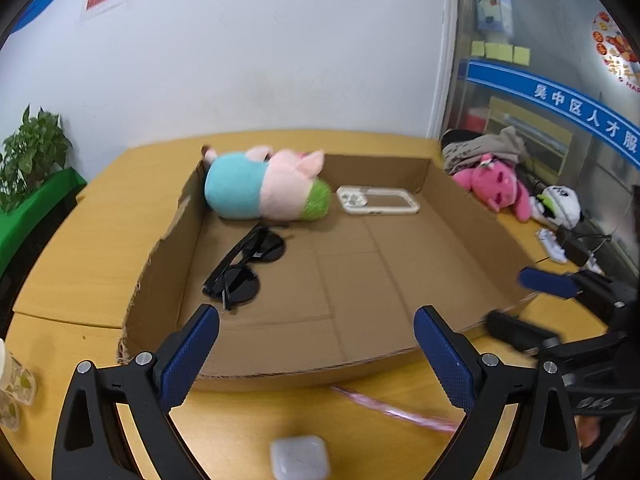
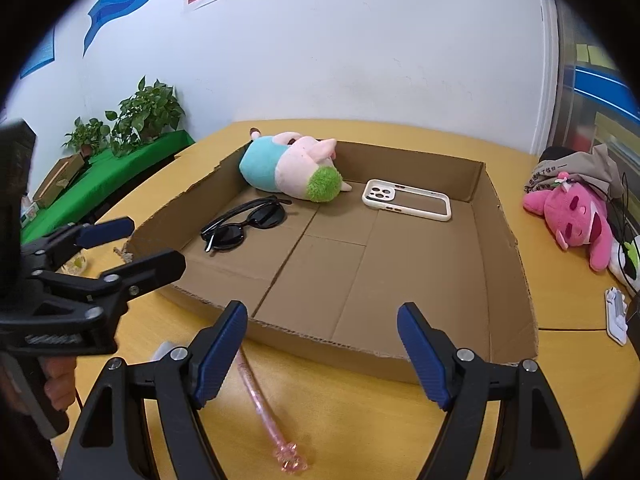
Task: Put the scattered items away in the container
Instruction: 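Move the right gripper down to the pink transparent pen on the table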
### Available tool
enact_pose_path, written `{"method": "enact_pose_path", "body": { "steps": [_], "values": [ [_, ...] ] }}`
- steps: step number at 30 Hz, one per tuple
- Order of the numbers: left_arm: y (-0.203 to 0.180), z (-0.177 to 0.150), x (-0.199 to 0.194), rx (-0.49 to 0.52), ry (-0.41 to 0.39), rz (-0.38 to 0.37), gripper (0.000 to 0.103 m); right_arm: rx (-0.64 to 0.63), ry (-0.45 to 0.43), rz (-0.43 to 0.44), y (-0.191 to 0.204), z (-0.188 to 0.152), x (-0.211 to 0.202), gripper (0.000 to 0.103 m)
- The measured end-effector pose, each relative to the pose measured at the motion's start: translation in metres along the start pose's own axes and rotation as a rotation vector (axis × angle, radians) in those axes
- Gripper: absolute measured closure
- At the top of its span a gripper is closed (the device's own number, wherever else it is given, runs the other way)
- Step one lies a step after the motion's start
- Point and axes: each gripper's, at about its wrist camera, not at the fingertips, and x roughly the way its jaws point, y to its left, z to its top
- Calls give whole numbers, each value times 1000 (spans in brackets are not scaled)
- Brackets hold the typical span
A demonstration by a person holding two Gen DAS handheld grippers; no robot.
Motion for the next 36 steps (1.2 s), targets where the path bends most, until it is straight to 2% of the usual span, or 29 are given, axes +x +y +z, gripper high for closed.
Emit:
{"method": "enact_pose_path", "body": {
  "steps": [5,8,10,20,28,36],
  "values": [
    [18,-14,28,-65,41,-16,3,24,20,-20,-5,-7,11,26],
    [10,-19,31,-20,33,18,3,17,28,-26,-5,-10,14,26],
    [7,-20,34,-16,44,16,3,22,33,-33,-8,-12,16,26],
    [5,-27,30,-42,59,17,3,44,42,-38,-15,-12,22,26],
    [-5,-22,27,-43,62,0,3,37,32,-40,-25,-11,16,26],
    [0,-16,4,-109,25,-40,3,36,39,-30,-36,-15,17,26]
  ]
}}
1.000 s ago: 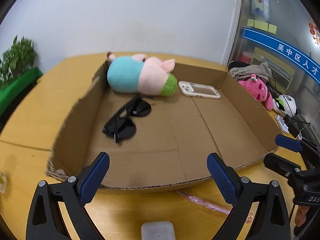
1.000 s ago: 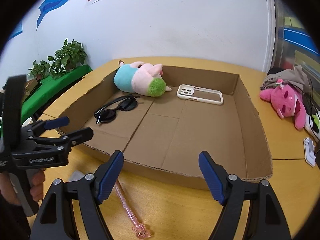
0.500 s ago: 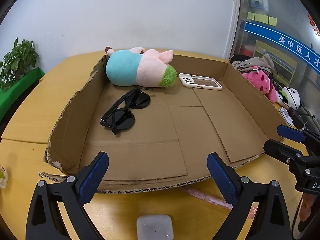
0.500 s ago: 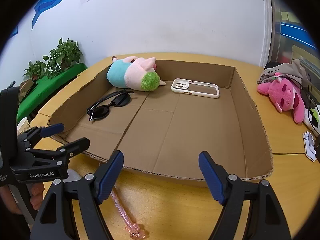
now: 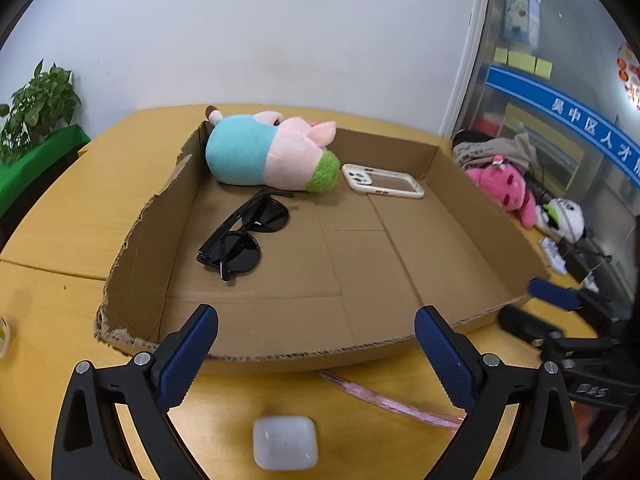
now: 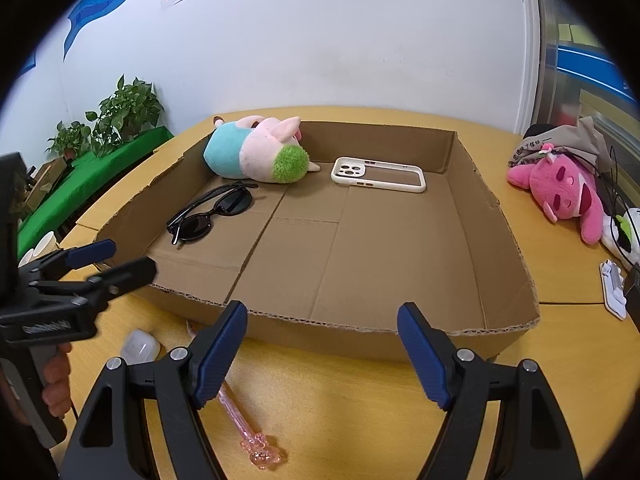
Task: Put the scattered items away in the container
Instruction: 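Move the right gripper down to the pink transparent pen on the table, then close the right gripper on the pen's end and lift it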
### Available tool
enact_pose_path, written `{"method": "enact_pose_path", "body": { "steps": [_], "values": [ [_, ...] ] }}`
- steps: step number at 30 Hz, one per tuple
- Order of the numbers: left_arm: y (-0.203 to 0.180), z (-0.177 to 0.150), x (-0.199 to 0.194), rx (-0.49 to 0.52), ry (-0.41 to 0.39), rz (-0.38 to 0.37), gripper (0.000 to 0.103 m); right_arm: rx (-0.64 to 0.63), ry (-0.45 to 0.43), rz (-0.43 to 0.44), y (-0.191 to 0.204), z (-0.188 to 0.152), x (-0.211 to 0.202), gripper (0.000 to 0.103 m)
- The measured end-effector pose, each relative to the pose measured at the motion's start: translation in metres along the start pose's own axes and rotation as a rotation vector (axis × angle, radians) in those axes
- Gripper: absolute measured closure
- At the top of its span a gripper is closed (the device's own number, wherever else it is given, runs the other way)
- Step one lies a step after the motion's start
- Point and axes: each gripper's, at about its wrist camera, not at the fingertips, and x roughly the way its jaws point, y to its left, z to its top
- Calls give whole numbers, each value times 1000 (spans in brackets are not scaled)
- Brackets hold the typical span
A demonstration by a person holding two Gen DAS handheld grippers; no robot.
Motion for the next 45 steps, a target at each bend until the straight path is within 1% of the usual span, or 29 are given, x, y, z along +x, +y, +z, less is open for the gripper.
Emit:
{"method": "enact_pose_path", "body": {
  "steps": [4,9,12,15,19,20,21,22,23,24,26,27,28,30,32,34,37,40,43,44,45],
  "values": [
    [-11,-5,-15,14,-4,-37,2,-24,-10,20,4,-3,-3,26],
    [-22,-23,-21,9,39,-116,2,-69,-8,57,2,-19,-10,26],
    [-29,-34,-17,6,71,-148,2,-108,31,109,2,-37,-9,26],
    [-34,-42,-10,-10,105,-164,2,-153,91,158,7,-61,-1,26],
    [-38,-49,-3,-29,142,-174,2,-166,146,180,16,-77,8,26],
    [-40,-49,-2,-27,148,-176,2,-170,150,185,17,-78,9,29],
    [-42,-50,-2,-24,155,-179,2,-175,154,192,18,-79,10,38],
    [-43,-50,-1,-24,160,-184,2,-184,164,199,20,-80,12,45],
    [-44,-50,0,-26,166,-187,2,-195,182,198,23,-82,15,60],
    [-45,-51,2,-29,173,-187,2,-205,206,193,25,-86,19,69],
    [-47,-52,6,-34,189,-185,2,-229,197,173,30,-91,16,74],
    [-47,-53,8,-40,197,-188,2,-235,196,170,31,-93,14,79],
    [-46,-54,11,-50,208,-193,2,-225,199,175,31,-95,11,79],
    [-45,-55,20,-98,246,-224,3,-175,200,178,27,-98,7,79],
    [-46,-56,28,-131,281,-233,4,-97,198,181,21,-103,2,79],
    [-51,-58,38,-139,315,-227,8,-16,187,191,15,-108,-3,79],
    [-57,-62,53,-162,365,-237,20,79,177,227,9,-114,-9,81],
    [-63,-62,57,-157,363,-228,24,151,167,290,6,-122,-15,82],
    [-64,-62,58,-159,359,-206,32,188,162,347,7,-128,-19,82],
    [-63,-63,58,-158,357,-193,39,193,164,360,7,-130,-20,82],
    [-62,-62,58,-161,356,-182,49,193,163,367,9,-131,-21,82]
  ]
}}
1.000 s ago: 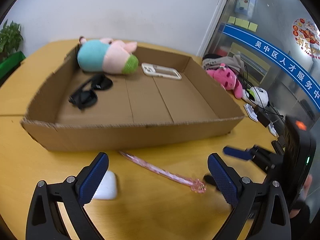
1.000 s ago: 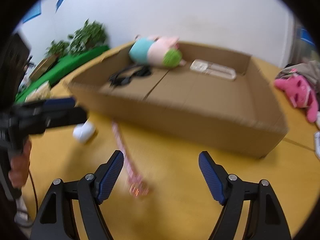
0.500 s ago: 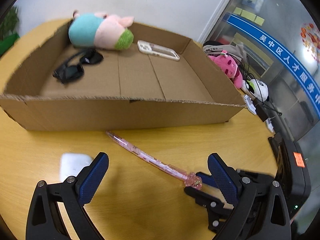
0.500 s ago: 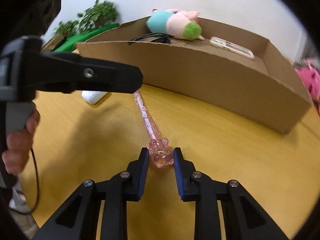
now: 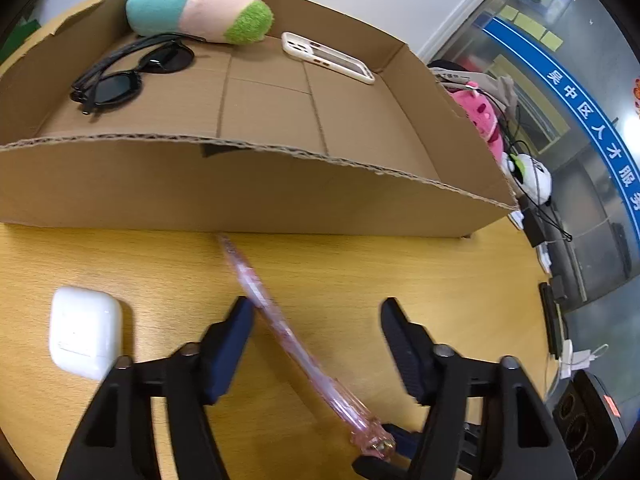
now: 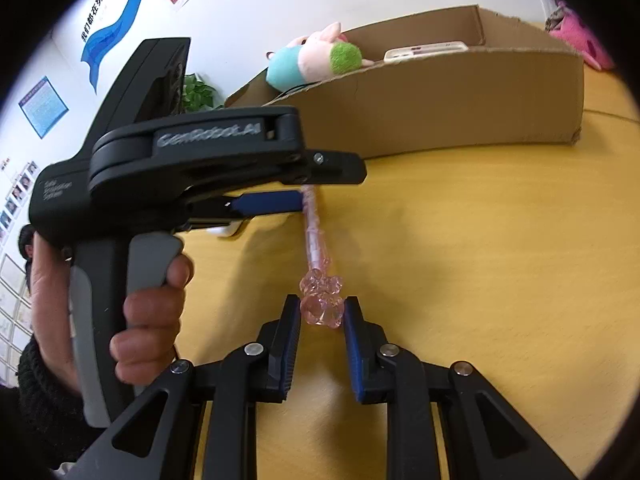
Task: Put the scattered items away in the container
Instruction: 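Close the right gripper on the pen's end and lift it, then carry the pen with the right gripper down into the box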
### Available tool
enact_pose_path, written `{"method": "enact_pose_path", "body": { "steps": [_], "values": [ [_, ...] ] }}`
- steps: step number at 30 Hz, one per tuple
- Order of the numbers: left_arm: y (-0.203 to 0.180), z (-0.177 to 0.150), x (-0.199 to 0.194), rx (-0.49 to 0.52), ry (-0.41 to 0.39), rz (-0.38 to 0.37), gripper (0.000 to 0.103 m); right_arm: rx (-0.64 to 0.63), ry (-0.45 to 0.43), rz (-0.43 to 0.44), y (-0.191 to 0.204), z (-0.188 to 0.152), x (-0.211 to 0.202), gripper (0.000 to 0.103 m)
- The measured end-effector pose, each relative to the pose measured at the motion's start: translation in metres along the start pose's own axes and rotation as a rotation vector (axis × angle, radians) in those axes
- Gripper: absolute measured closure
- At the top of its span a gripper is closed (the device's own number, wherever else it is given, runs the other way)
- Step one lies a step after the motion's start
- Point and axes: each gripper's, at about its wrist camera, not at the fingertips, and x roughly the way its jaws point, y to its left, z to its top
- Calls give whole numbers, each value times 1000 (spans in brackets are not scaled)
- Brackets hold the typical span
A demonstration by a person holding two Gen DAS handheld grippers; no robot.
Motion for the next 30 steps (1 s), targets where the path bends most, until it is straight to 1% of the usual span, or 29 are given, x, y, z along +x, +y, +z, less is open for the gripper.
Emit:
{"method": "enact_pose_path", "body": {
  "steps": [1,2,3,4,5,7,10,13,17,20,22,26,27,30],
  "values": [
    [2,0,0,-4,-2,9,54,-7,3,5,2,-1,0,82],
    [5,0,0,-9,-2,18,66,-10,7,9,3,-2,0,82],
    [7,0,0,-13,-1,19,75,-15,10,10,5,-2,0,82],
    [11,0,0,-24,3,14,79,-24,16,12,8,-2,1,82],
    [15,-1,0,-36,12,-1,87,-35,24,15,10,-3,2,82],
    [18,-1,0,-50,23,-27,89,-62,46,27,17,-4,2,82],
    [15,-5,-4,-43,19,-23,91,-89,76,46,28,-8,5,82],
    [12,-5,-11,-35,9,-39,92,-97,83,52,34,-11,5,82],
    [2,-1,-32,-12,-25,-85,93,-94,84,58,38,-14,2,82],
    [-7,4,-48,13,-54,-104,94,-116,60,57,46,-11,-4,82],
    [-12,10,-59,31,-74,-117,94,-136,46,41,53,-7,-7,82],
    [-23,25,-81,72,-119,-132,94,-171,7,41,59,2,-21,82],
    [-25,31,-87,81,-131,-140,94,-181,-3,39,54,18,-18,82],
    [-30,47,-102,106,-157,-158,94,-207,-38,34,60,33,-24,82]
  ]
}}
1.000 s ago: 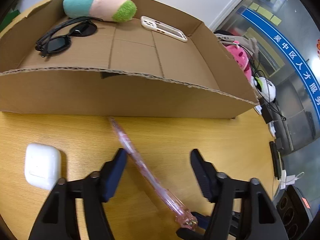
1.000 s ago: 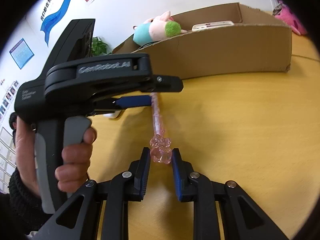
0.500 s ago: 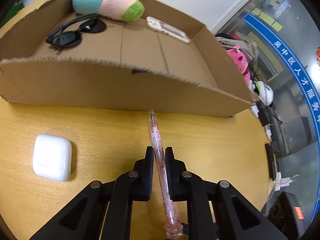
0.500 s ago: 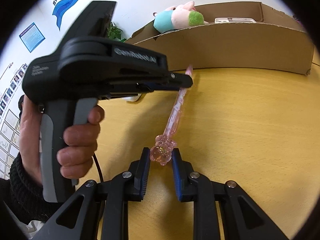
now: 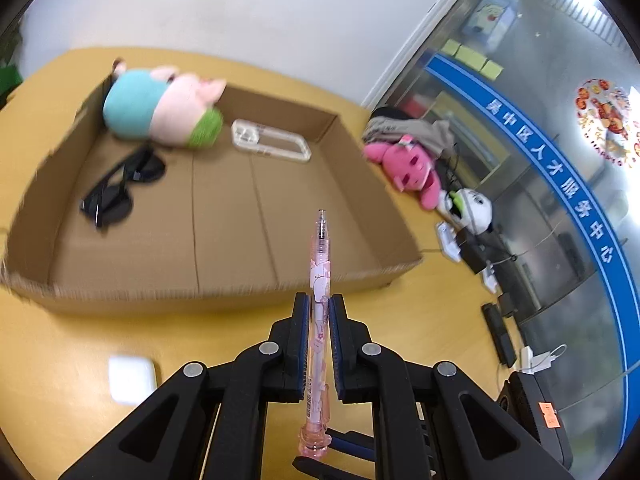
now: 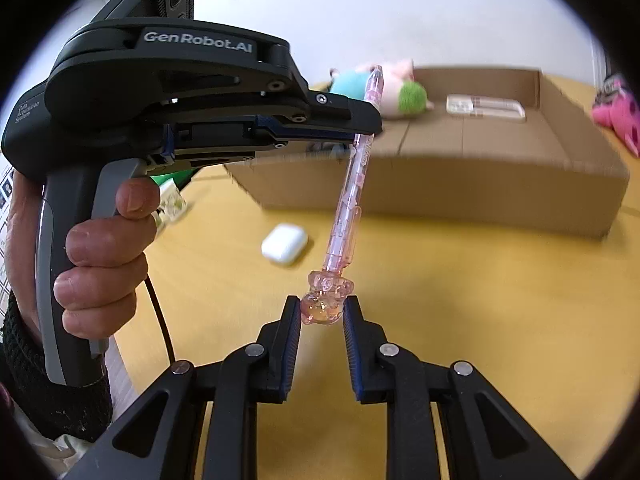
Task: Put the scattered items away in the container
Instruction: 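Carry the pen with the right gripper down into the box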
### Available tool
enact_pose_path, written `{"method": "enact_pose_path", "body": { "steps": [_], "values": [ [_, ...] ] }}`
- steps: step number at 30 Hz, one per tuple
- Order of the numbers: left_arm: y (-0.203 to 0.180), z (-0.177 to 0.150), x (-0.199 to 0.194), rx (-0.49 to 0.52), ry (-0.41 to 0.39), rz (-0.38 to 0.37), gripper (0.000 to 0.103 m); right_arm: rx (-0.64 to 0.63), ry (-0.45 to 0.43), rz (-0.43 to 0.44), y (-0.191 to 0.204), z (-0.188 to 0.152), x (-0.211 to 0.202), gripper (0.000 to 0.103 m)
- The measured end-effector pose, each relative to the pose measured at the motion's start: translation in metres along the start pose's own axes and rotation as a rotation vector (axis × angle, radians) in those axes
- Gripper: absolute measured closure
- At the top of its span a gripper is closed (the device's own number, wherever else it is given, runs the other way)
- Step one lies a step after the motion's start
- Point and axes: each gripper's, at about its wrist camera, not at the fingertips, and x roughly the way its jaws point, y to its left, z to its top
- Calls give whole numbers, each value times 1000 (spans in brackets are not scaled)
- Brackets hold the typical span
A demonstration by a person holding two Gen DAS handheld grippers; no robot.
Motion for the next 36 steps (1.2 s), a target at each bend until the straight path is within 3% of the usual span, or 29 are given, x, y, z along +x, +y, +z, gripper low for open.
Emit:
{"method": "enact_pose_path", "body": {
  "steps": [10,18,26,36],
  "values": [
    [-10,86,-24,81,-92,-28,94,-62,-82,-17,-12,90,-3,82],
    [2,154,-2,100,-78,-15,94,-61,-70,8,-33,161,21,82],
    [48,193,62,3,36,10,94,-7,41,57,-75,192,68,82],
    [85,182,150,-109,214,14,94,140,219,78,-120,180,122,82]
  ]
}}
